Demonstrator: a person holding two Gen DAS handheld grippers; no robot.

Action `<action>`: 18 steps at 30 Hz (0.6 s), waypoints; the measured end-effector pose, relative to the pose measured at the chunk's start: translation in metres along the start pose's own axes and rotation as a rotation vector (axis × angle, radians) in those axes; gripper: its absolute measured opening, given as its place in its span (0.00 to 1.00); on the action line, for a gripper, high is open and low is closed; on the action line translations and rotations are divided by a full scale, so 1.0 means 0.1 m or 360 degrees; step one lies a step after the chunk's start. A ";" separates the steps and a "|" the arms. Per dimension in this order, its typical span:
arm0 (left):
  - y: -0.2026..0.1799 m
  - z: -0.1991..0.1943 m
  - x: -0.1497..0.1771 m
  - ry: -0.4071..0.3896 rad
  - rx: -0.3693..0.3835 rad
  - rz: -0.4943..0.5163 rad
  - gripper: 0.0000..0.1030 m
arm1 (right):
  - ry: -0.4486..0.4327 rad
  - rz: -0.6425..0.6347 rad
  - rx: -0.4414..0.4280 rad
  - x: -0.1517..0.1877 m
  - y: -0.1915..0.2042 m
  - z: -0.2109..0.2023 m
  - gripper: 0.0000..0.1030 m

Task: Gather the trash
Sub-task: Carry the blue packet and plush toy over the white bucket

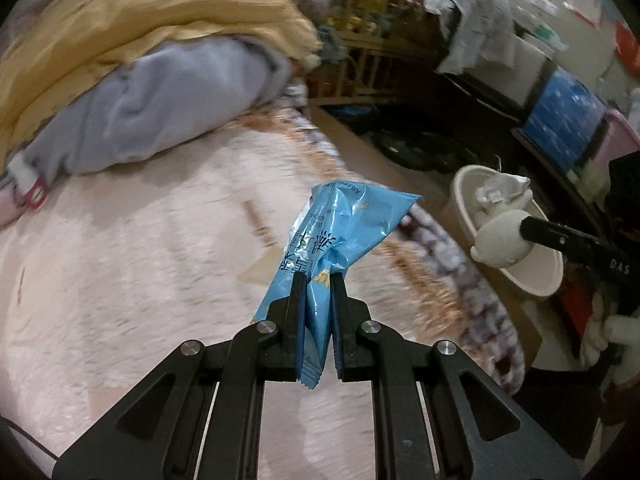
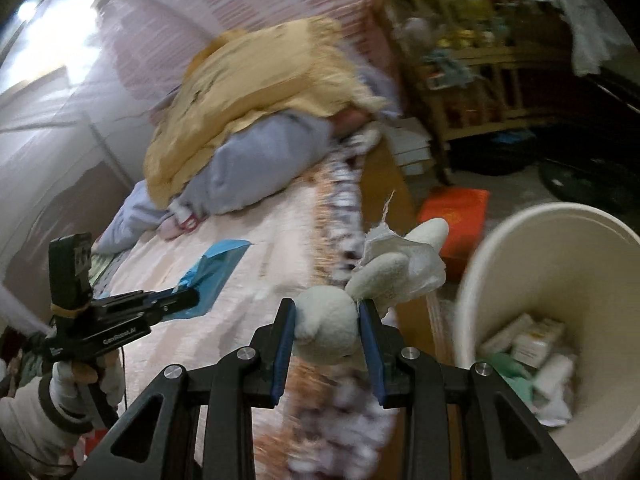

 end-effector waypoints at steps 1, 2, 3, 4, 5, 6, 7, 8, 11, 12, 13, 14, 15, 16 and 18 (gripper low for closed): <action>-0.10 0.04 -0.02 0.0002 0.0015 0.0019 0.08 | -0.0008 0.0017 0.0024 0.00 -0.11 -0.06 0.30; -0.16 0.07 -0.03 0.0004 0.0023 0.0031 0.08 | -0.0015 0.0034 0.0045 0.00 -0.21 -0.11 0.30; -0.23 0.10 -0.05 0.0007 0.0035 0.0047 0.08 | -0.0020 0.0047 0.0061 0.00 -0.28 -0.15 0.30; -0.31 0.14 -0.07 0.0009 0.0045 0.0062 0.08 | -0.0025 0.0063 0.0078 0.01 -0.37 -0.20 0.30; -0.38 0.17 -0.09 0.0011 0.0055 0.0076 0.08 | -0.0032 0.0081 0.0096 0.02 -0.46 -0.24 0.30; -0.45 0.21 -0.11 0.0013 0.0066 0.0090 0.08 | -0.0035 0.0091 0.0107 0.02 -0.52 -0.28 0.30; -0.52 0.24 -0.12 0.0015 0.0075 0.0104 0.08 | -0.0039 0.0099 0.0120 0.03 -0.58 -0.31 0.30; -0.59 0.27 -0.13 0.0016 0.0085 0.0121 0.08 | -0.0044 0.0111 0.0133 0.04 -0.66 -0.35 0.30; -0.76 0.34 -0.16 0.0026 0.0114 0.0146 0.08 | -0.0051 0.0142 0.0155 0.06 -0.81 -0.40 0.30; -0.81 0.37 -0.16 0.0030 0.0125 0.0154 0.08 | -0.0054 0.0153 0.0163 0.07 -0.87 -0.43 0.30; -0.86 0.39 -0.17 0.0032 0.0133 0.0164 0.08 | -0.0058 0.0160 0.0170 0.08 -0.91 -0.44 0.30; -0.93 0.41 -0.18 0.0035 0.0145 0.0177 0.08 | -0.0061 0.0164 0.0175 0.08 -0.93 -0.46 0.30; -0.98 0.43 -0.18 0.0037 0.0156 0.0184 0.08 | -0.0066 0.0171 0.0183 0.09 -0.97 -0.48 0.30; -1.04 0.45 -0.19 0.0039 0.0169 0.0191 0.08 | -0.0071 0.0180 0.0192 0.09 -1.01 -0.49 0.30; -1.16 0.48 -0.22 0.0040 0.0192 0.0209 0.08 | -0.0082 0.0196 0.0207 0.10 -1.07 -0.52 0.30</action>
Point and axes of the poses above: each gripper's, at about its wrist camera, not at the fingertips, and z roughly the way its jaws point, y to its left, x to its underside, the point moved 8 cm from there along z, roughly the way its jaws point, and after that the axes turned 11 degrees about -y, right-handed, at the moved point
